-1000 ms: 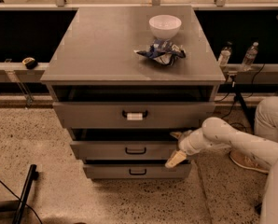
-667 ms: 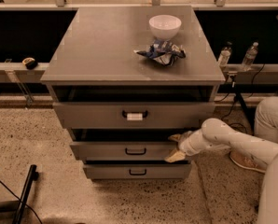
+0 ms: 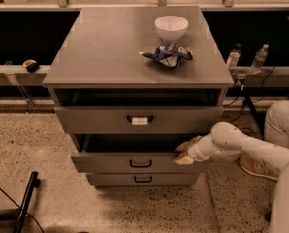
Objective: Open middle drawer
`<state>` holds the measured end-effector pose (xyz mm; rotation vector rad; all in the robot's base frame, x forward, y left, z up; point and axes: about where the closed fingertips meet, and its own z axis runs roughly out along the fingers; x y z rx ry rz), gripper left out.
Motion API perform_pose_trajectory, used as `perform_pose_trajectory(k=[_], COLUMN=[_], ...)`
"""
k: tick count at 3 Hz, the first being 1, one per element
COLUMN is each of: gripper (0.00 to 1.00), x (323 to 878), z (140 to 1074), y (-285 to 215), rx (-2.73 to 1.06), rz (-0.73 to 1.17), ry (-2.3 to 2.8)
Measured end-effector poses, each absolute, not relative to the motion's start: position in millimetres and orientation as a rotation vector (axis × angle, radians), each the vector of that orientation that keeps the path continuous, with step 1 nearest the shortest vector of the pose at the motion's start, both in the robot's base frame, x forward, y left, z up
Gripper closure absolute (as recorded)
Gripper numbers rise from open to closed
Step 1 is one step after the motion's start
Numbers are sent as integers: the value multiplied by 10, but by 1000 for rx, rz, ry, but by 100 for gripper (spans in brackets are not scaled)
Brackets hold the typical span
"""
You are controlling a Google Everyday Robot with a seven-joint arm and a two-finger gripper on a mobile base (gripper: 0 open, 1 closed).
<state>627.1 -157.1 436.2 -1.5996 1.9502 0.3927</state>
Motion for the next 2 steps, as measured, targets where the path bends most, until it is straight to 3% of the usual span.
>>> perform_pose_trajectory(k=[1, 2], gripper=[59, 48], x=[6264, 5877], z=[4459, 4643], y=[-1589, -1407], rx=[-1608, -1643], rz=[373, 356], ry=[1933, 1851])
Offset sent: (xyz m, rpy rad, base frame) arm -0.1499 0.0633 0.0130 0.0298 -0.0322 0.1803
